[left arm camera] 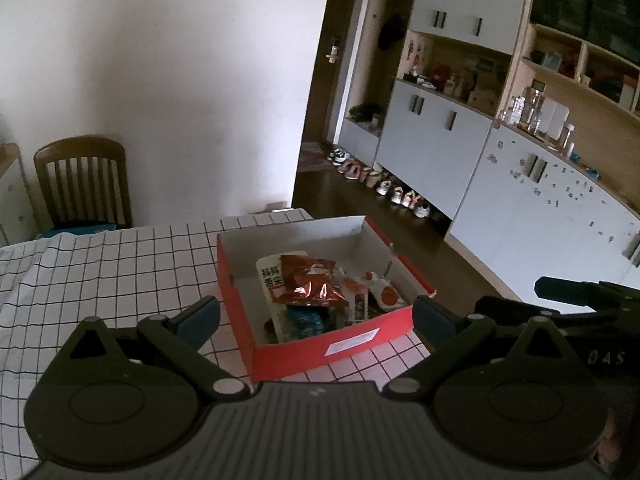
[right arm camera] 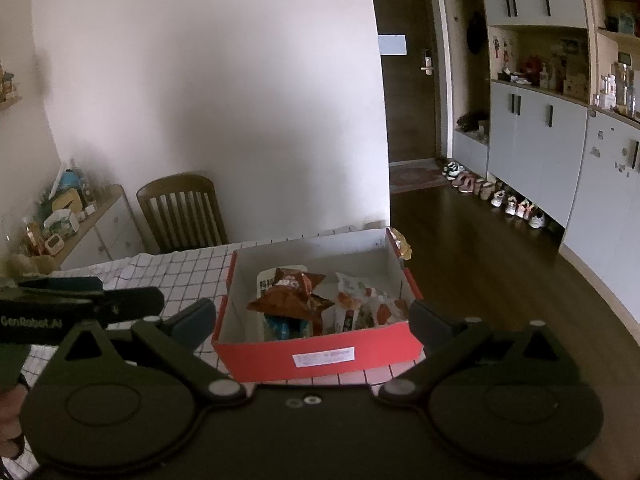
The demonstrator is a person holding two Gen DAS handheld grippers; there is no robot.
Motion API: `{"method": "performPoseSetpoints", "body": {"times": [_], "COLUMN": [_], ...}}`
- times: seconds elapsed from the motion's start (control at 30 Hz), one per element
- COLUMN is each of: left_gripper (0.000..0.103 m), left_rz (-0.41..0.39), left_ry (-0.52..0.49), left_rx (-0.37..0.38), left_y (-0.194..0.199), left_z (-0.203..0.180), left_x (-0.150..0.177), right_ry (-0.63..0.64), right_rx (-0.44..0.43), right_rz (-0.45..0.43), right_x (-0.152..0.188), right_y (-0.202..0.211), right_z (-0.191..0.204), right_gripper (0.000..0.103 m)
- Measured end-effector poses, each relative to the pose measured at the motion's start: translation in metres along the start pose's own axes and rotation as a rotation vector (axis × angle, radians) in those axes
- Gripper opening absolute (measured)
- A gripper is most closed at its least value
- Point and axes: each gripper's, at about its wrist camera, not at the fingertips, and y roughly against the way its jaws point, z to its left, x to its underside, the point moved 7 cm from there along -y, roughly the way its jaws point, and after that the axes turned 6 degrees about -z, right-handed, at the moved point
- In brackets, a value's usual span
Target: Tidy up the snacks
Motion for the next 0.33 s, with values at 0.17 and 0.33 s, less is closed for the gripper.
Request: {"method": "performPoseSetpoints", "body": {"times": [0.17, 0.33], "left_gripper": [0.103, 0.103], "left_rz": [0.022, 0.035], "left_ry": [0.014, 0.012], "left_rx": [-0.007, -0.017], "left_y": [-0.0023, -0.0040], "left_z": [0.0062, 0.0096], "left_x": [0.0046, 0.0090], "right_ry": [0.003, 0.007], "right_rx": [0.004, 0.005], "right_rz": [0.014, 0.029], "right_x": [0.0027, 0.0072], "right_y": [-0.0018, -0.0040], "right_z": [0.0022, 0.0048], "right_gripper": [0.103, 0.103]}}
